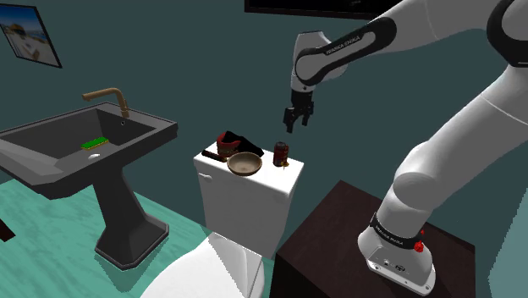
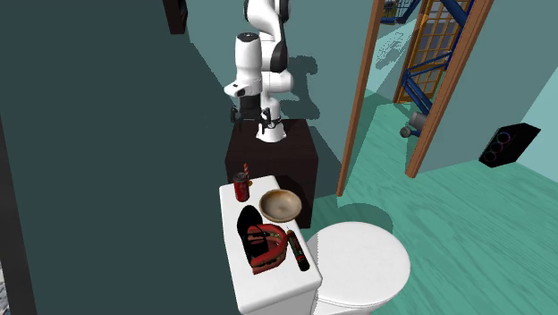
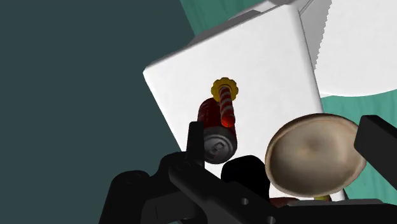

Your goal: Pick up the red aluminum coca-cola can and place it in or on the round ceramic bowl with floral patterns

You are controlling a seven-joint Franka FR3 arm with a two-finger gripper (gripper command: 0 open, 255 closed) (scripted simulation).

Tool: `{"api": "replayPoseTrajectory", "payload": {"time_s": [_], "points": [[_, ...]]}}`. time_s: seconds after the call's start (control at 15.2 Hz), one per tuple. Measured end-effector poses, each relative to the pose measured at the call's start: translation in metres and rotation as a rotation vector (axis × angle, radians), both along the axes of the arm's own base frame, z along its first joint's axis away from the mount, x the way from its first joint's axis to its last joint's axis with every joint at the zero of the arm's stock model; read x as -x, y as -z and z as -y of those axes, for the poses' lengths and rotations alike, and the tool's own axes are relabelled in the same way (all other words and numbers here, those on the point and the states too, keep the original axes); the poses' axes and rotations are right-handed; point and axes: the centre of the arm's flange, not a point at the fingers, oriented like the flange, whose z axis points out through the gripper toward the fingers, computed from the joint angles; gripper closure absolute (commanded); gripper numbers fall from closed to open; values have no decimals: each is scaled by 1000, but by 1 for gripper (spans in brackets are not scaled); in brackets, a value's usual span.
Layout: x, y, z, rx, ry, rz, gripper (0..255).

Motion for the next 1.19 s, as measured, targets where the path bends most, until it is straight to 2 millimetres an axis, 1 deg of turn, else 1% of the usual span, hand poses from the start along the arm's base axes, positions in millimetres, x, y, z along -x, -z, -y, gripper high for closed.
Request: {"api": "replayPoseTrajectory", "payload": {"time_s": [0.46, 0.53, 0.59, 0.73, 0.86, 1.19], "points": [[-54, 73, 29, -23, 17, 7, 0], [-60, 88, 34, -26, 20, 8, 0], [-64, 96, 39, -29, 22, 9, 0], [-76, 119, 51, -35, 28, 12, 0], [-83, 130, 52, -38, 30, 13, 0], [-84, 156, 52, -38, 30, 13, 0]]}}
